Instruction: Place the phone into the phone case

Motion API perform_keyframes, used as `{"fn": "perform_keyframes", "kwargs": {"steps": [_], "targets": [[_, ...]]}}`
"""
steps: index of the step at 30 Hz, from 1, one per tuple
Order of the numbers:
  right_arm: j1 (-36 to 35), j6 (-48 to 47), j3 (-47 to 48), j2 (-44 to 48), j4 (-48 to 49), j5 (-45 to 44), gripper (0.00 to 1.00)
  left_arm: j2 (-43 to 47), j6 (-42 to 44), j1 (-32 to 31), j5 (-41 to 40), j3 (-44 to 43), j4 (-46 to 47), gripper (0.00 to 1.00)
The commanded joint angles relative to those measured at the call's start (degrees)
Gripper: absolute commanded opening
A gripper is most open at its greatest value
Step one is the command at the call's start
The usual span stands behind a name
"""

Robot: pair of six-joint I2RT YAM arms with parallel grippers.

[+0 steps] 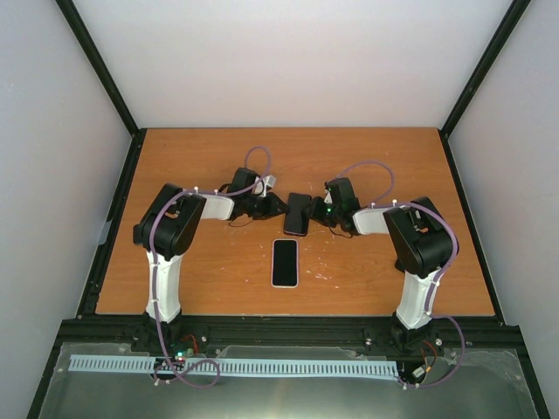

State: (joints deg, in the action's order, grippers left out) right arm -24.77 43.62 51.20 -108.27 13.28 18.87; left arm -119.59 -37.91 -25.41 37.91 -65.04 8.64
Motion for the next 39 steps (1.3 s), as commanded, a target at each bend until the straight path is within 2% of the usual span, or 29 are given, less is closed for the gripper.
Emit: {"fn": "perform_keyframes", "kwargs": {"steps": [1,9,18,28,33,36,39], "targets": [[-0.30,0.50,-1.42,-1.72,1.87,3.39,0.33,1.07,1.63,-0.34,0.18,0.52,-0.91,0.16],[0.16,-0.66,0.97,-0.35,6.98,11.05,0.33,1.71,1.96,-0.34,0.59,2.78,-0.65,0.14],[0.06,5.26,-0.94,0.34,15.16,17.71,0.33,2.63,1.88,-0.34,0.66,4.08,-0.63,0.22],[0.00,13.35,-3.36,-3.16,24.04,22.34,0.35,4.24,1.92,0.16,0.41,7.31,0.77,0.28],[-0.06,14.12,-3.82,-4.70,23.53,22.61,0.37,4.45,1.82,0.45,0.67,8.16,1.36,0.28],[-0.10,12.72,-2.75,-5.02,18.76,21.79,0.37,4.45,1.70,0.45,0.84,8.34,1.64,0.28],[-0.10,10.93,-2.34,-4.44,14.73,19.55,0.32,4.54,1.64,0.45,0.94,8.36,1.73,0.28]]}}
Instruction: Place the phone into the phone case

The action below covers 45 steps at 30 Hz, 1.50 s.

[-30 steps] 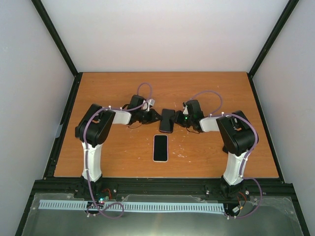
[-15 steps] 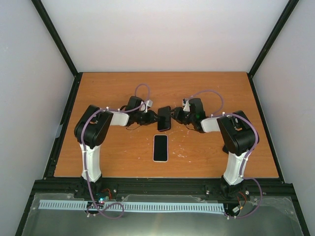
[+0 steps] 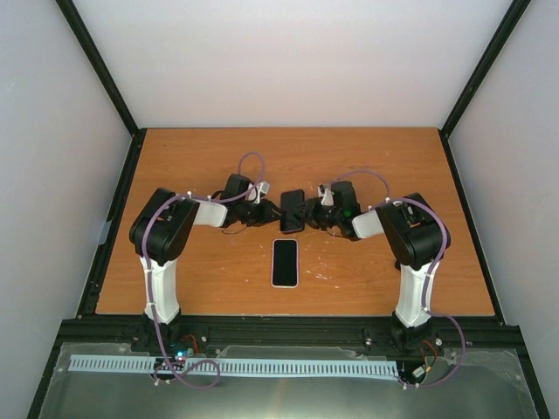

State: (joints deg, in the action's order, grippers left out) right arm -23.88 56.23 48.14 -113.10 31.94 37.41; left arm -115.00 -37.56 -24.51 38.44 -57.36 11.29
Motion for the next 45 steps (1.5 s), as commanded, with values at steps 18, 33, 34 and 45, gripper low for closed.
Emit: {"fn": "perform_keyframes", "kwargs": {"steps": [18,33,34,45], "targets": [[-1.08,0.85,-4.90,9.79,1.88,5.00,0.09,18.49,-6.12,9.01,9.55,11.33,3.87,0.57],[-6.67,13.83,-15.62,34.20,21.07,14.88,0.09,44.31,-14.19,10.19,18.83,17.72,9.61,0.88],[-7.15,14.22,-15.65,35.45,21.21,14.73,0.09,45.41,-14.65,10.20,19.23,17.99,10.03,0.88],[-13.61,26.44,-14.62,34.62,38.67,14.37,0.09,51.22,-24.77,9.67,23.79,23.61,27.93,0.70]]}}
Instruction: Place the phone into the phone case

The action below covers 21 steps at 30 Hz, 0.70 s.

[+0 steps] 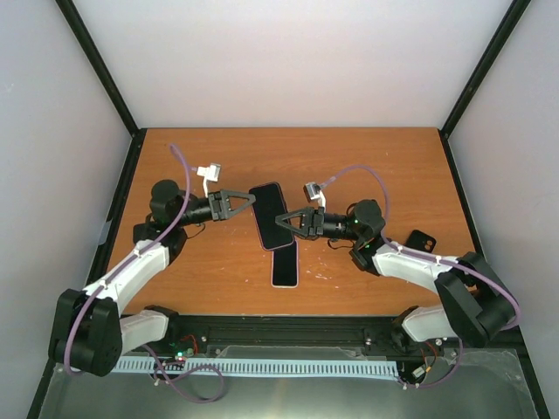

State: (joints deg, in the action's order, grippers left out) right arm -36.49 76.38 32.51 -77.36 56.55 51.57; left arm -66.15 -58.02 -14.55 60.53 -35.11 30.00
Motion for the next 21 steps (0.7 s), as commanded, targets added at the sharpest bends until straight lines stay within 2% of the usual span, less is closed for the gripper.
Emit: {"fn": "perform_keyframes", "kwargs": {"steps": [1,6,10,12,14,17,21], "targets": [[-1.06,6.85,0.82,-1.49,15.04,0.08,0.09,2.62,-5.58,-0.31,1.69,1.93,11.06,0.65],[-1.47,6.78,-0.01,-2.23,15.78,-0.51,0.09,3.00,-10.42,-0.37,1.66,3.91,15.77,0.43],[-2.06,6.43,-0.29,-2.55,15.41,-0.68,0.09,2.77,-11.05,-0.40,1.53,3.61,15.87,0.26],[-2.18,5.97,-0.47,-2.52,14.92,-0.75,0.12,2.86,-10.33,-0.41,1.09,3.22,14.16,0.18],[-2.18,5.41,-0.81,-2.09,13.89,-1.25,0.16,2.87,-7.65,-0.44,0.11,1.68,8.16,0.10],[-2.20,3.10,-0.79,-0.99,9.97,-1.91,0.20,3.27,-4.66,-0.40,-1.10,-0.08,1.26,0.06],[-2.25,-1.85,-0.15,1.26,2.13,-3.44,0.18,3.63,-1.43,-0.40,-2.81,-2.89,-7.59,0.05]]}}
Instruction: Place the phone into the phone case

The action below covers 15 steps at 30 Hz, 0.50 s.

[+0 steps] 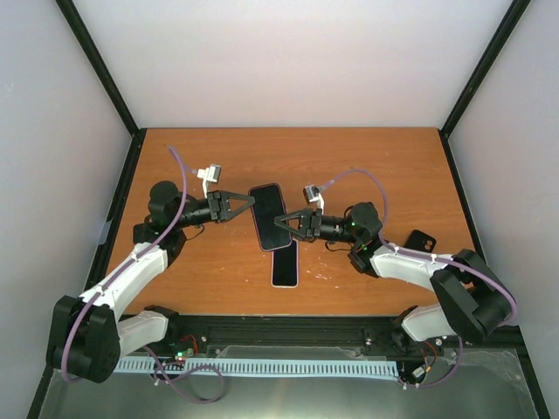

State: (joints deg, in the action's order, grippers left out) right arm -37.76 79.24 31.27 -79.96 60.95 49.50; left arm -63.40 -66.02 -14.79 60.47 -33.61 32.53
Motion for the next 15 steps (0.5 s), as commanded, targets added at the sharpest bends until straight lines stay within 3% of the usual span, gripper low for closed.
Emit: {"fn": "perform_keyframes", "kwargs": {"steps": [1,6,10,15], "targets": [[-0.98,-5.37,1.34,4.34,-3.71,-1.72,0.16,0.90,6.97,-0.16,-2.80,-4.91,-11.28,0.07],[-1.00,-3.99,1.98,5.31,-3.64,-3.50,0.12,0.59,5.37,-0.16,-0.89,-4.56,-9.97,0.22],[-1.00,-0.73,1.57,5.33,-0.90,-6.78,0.11,-0.04,0.99,-0.16,1.95,-1.43,-3.67,0.45],[-1.00,1.59,1.96,4.67,1.41,-10.93,0.11,-0.75,-3.92,-1.14,4.24,2.75,4.65,0.57]]}}
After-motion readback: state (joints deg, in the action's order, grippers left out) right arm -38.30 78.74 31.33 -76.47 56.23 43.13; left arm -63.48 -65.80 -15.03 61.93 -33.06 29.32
